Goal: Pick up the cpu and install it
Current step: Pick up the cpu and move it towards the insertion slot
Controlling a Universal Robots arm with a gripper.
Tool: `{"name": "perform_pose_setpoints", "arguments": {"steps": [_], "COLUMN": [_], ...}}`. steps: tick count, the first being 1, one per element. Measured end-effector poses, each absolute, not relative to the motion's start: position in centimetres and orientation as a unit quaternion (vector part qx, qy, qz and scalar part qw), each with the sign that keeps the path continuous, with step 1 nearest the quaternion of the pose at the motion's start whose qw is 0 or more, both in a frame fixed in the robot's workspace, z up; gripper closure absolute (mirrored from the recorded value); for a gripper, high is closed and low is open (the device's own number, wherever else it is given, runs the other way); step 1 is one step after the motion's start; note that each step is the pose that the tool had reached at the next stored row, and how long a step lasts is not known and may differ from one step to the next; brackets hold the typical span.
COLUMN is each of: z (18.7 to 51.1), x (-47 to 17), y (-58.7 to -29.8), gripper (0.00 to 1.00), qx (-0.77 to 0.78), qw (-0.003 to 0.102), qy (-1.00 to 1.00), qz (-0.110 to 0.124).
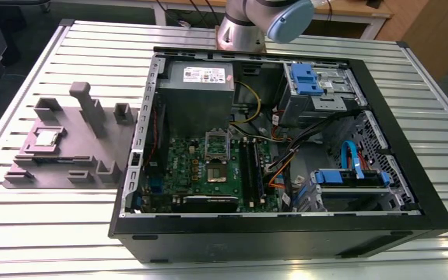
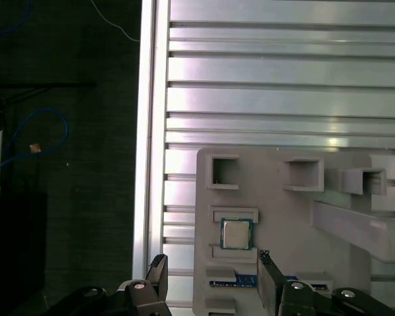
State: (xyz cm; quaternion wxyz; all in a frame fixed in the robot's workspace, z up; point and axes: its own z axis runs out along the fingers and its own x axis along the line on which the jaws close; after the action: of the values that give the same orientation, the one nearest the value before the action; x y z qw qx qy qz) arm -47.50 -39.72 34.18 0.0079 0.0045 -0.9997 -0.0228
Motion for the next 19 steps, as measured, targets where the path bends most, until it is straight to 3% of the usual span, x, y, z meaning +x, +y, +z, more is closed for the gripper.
{"name": "perform_pose_setpoints", "arguments": {"steps": [19], "z": [33.88], "x": [-47.34], "y": [-39.72], "gripper": [0.35], "qx": [0.004], "qw": [0.008], "qy": [-1.0], "qz": [-0.023]}}
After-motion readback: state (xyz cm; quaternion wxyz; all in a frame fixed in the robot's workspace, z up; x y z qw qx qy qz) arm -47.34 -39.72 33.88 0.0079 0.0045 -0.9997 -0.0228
